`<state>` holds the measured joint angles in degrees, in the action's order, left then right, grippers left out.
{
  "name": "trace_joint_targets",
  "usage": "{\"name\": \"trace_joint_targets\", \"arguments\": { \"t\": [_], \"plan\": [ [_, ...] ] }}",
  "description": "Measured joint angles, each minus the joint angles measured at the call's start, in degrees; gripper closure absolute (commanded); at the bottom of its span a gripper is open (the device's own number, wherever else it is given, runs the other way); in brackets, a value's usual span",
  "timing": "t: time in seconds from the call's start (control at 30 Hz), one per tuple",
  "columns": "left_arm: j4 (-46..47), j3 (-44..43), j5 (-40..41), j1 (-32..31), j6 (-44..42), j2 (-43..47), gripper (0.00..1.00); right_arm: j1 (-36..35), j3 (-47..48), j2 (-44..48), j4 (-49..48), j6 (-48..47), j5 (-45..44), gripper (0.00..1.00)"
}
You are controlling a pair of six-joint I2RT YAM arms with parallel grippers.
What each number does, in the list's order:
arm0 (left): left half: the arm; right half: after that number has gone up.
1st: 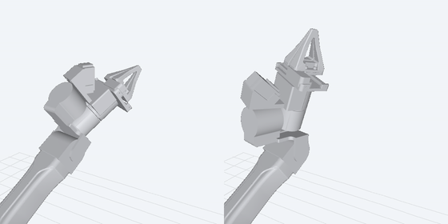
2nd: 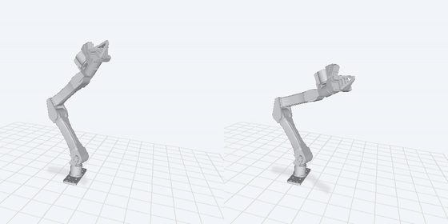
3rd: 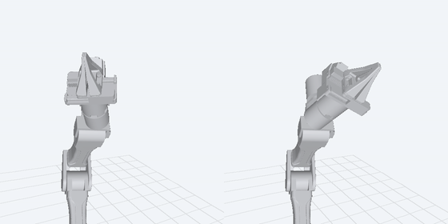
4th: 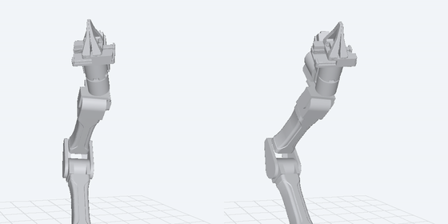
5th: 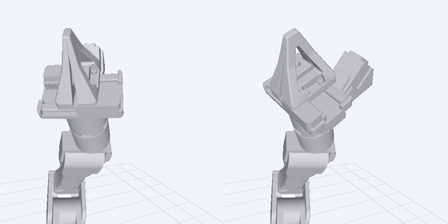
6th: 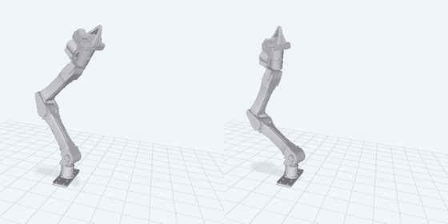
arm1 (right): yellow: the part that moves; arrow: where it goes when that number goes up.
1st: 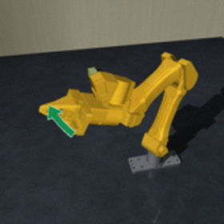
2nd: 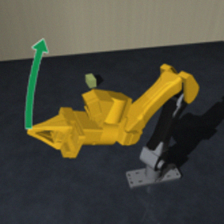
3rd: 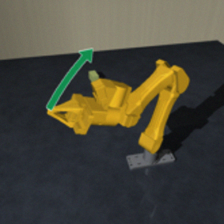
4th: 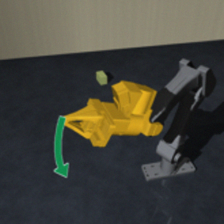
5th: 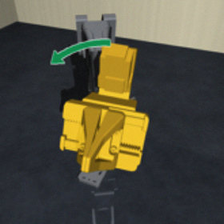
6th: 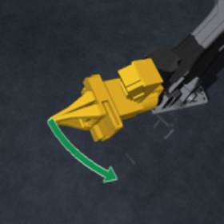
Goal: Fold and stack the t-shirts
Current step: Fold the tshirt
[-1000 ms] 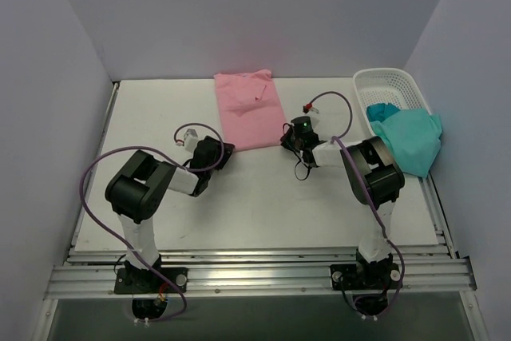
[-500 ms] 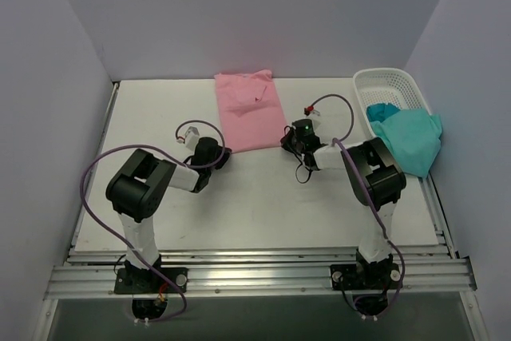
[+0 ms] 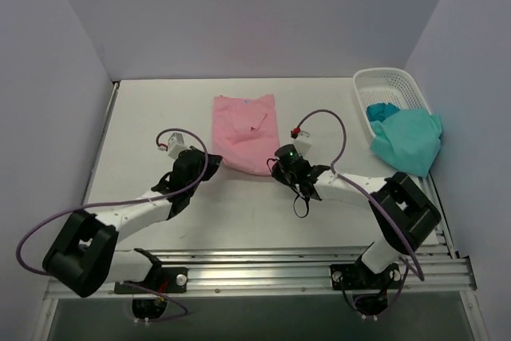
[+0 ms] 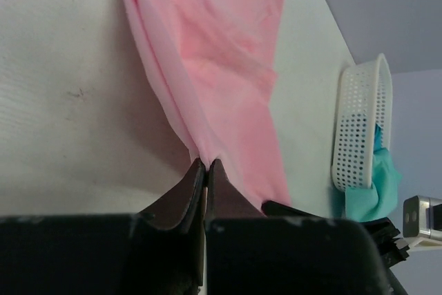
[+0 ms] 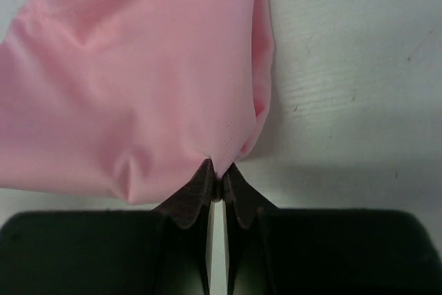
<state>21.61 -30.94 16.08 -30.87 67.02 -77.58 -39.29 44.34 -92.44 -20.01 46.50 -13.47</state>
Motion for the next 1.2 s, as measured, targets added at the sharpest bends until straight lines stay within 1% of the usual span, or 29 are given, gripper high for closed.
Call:
{"name": "trace_joint_targets", "arguments": {
  "t": [0.13,0.27,0.43,0.63,0.77,0.9,1.07,1.2],
  "plan": [
    [-8.04,0.33,3.17,-4.70,-0.48,12.63,0.98,-7.32,-0.59,8.17,6.86,3.13,-6.54,1.00],
    [-14.88,0.33,5.35,-6.16,-0.68,22.45,0.97,-13.09,-0.46,14.16,12.61,5.99,-11.87,1.00],
    [-22.18,0.26,7.41,-6.21,-0.90,28.52,0.95,-15.89,2.73,15.30,18.78,7.43,-16.46,1.00],
    [-27.43,-0.50,9.27,-6.21,-1.53,29.24,0.92,-16.26,9.62,12.57,21.75,6.64,-19.80,1.00],
    [-29.00,-1.68,10.99,-6.14,-1.90,29.38,0.89,-15.82,16.31,6.78,23.08,4.35,-21.38,1.00],
    [-29.64,-3.74,12.22,-5.11,-2.84,28.87,0.90,-14.01,22.14,1.03,23.28,1.73,-21.51,1.00],
    [-29.35,-7.30,12.33,-1.49,-4.59,25.14,0.92,-9.86,28.94,-5.27,23.04,-1.57,-19.58,1.00],
    [-27.15,-8.72,9.14,3.91,-5.84,20.68,0.92,-6.38,33.31,-8.83,22.08,-3.56,-16.87,1.00]
  ]
}}
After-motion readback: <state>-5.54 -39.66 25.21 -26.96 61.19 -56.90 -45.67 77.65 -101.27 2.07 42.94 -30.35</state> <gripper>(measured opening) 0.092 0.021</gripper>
